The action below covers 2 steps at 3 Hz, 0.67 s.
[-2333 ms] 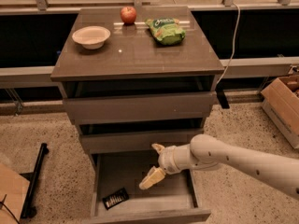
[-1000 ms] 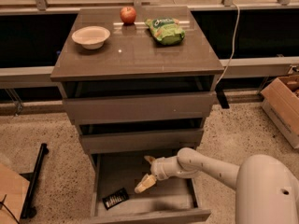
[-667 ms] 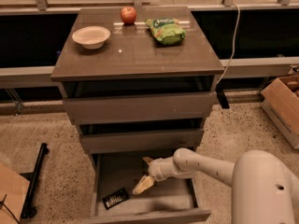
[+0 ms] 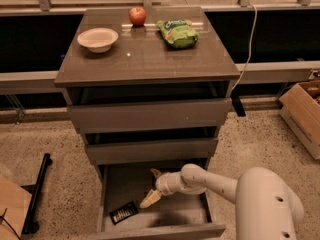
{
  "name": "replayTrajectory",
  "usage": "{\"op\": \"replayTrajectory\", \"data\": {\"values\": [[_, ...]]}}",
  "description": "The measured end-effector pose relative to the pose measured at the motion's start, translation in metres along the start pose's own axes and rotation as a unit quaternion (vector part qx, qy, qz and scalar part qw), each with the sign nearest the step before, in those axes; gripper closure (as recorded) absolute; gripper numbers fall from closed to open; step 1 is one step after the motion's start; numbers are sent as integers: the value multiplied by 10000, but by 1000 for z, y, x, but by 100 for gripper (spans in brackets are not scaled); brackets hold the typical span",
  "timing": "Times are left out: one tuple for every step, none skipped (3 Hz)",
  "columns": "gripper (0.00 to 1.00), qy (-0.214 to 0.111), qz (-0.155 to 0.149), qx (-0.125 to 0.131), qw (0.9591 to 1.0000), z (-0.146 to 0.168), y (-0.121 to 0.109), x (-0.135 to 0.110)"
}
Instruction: Pick rxbar chocolate from bottom drawer and place on counter
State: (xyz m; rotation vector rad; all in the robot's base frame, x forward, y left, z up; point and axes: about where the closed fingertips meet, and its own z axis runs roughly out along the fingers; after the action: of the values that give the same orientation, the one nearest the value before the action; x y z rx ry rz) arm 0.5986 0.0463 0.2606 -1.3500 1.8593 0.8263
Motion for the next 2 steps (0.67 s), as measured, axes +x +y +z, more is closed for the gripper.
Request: {"op": "replayTrajectory", "data": {"values": [[0,59,-224,-31,9997,61,-24,37],[0,43,-237,76,9997,61,-36,34]]}}
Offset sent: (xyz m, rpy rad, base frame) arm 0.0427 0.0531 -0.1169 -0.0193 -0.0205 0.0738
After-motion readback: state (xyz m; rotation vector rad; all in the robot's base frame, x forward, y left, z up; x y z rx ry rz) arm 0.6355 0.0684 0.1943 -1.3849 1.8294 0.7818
